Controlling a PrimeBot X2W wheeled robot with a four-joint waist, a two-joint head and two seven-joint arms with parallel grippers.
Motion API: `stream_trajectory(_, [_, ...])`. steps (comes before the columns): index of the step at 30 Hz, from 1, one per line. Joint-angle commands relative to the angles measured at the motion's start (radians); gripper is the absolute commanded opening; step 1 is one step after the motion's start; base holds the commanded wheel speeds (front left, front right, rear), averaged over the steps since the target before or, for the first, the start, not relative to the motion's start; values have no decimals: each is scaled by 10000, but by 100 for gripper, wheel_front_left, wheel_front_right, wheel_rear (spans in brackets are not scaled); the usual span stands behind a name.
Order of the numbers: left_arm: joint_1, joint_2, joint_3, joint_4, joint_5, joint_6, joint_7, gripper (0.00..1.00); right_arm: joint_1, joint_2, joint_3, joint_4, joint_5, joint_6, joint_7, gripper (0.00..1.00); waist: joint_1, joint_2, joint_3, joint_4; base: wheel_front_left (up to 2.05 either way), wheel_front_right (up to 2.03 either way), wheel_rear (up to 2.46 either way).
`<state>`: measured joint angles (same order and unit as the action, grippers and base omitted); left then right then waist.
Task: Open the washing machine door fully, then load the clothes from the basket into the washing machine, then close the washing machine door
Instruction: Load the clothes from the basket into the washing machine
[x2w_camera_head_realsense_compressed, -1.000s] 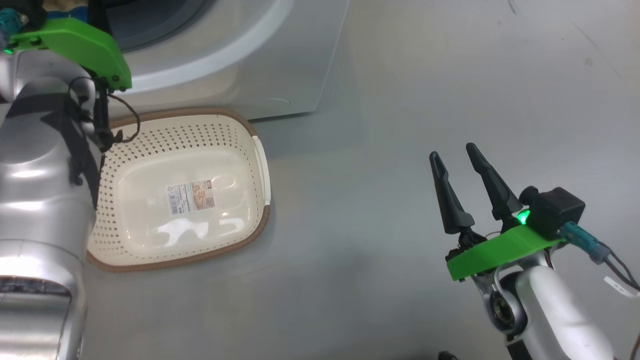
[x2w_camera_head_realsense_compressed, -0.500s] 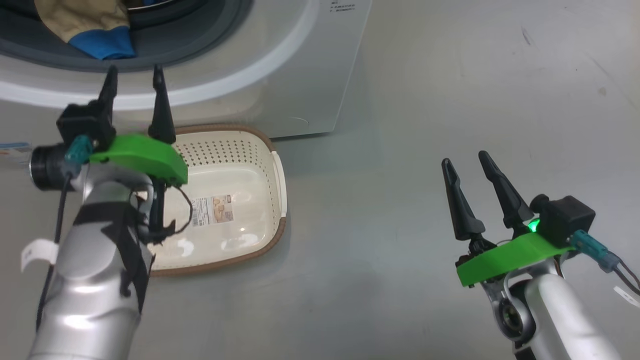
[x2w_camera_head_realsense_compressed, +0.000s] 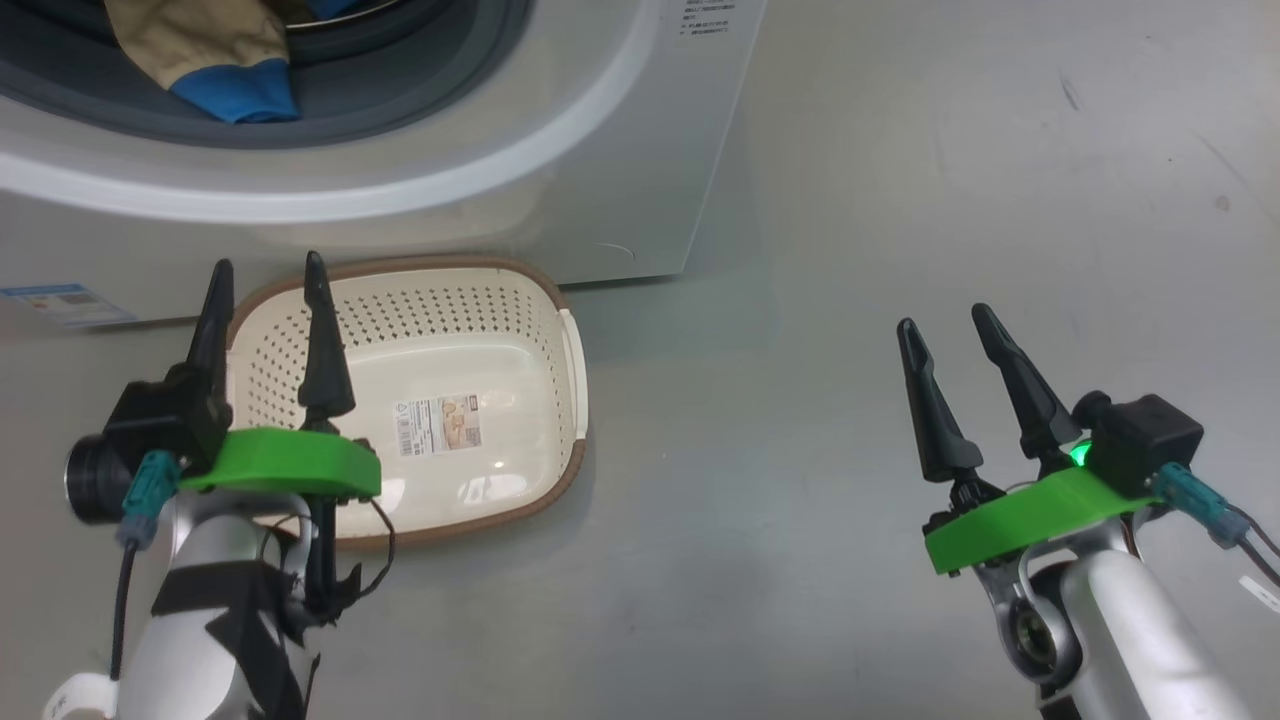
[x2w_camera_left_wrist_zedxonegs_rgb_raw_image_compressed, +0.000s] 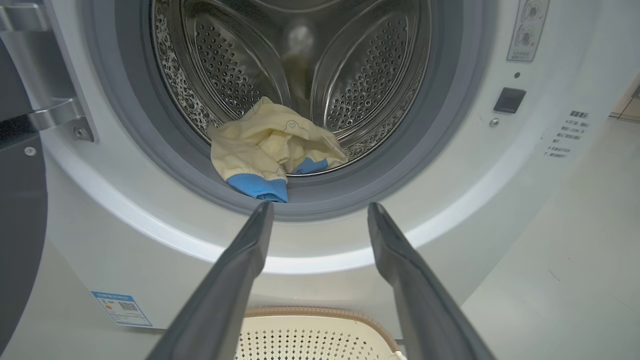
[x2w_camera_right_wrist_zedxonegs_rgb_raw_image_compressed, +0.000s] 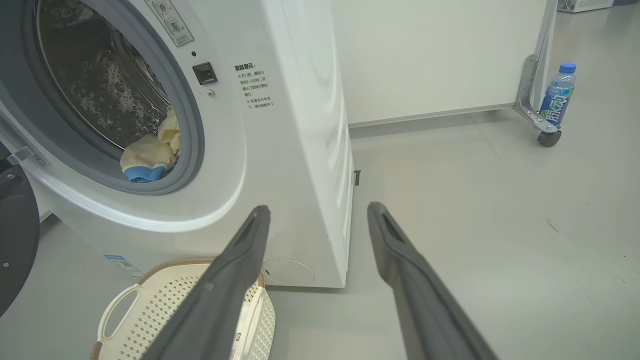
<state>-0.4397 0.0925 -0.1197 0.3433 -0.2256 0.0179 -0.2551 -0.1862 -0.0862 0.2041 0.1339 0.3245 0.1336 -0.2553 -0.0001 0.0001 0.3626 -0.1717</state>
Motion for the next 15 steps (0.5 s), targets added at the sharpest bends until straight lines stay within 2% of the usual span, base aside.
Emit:
stream_trajectory(1, [237, 125, 516, -581, 91, 7, -66, 100, 101, -120, 204, -297, -43, -29, -65, 100, 1, -1, -48, -3, 0, 0, 0])
stream_trajectory(15, [2478, -292, 1258, -1925, 384, -227, -66, 100, 391, -151, 114, -270, -36, -29, -65, 100, 1, -1, -438, -38, 0, 0, 0])
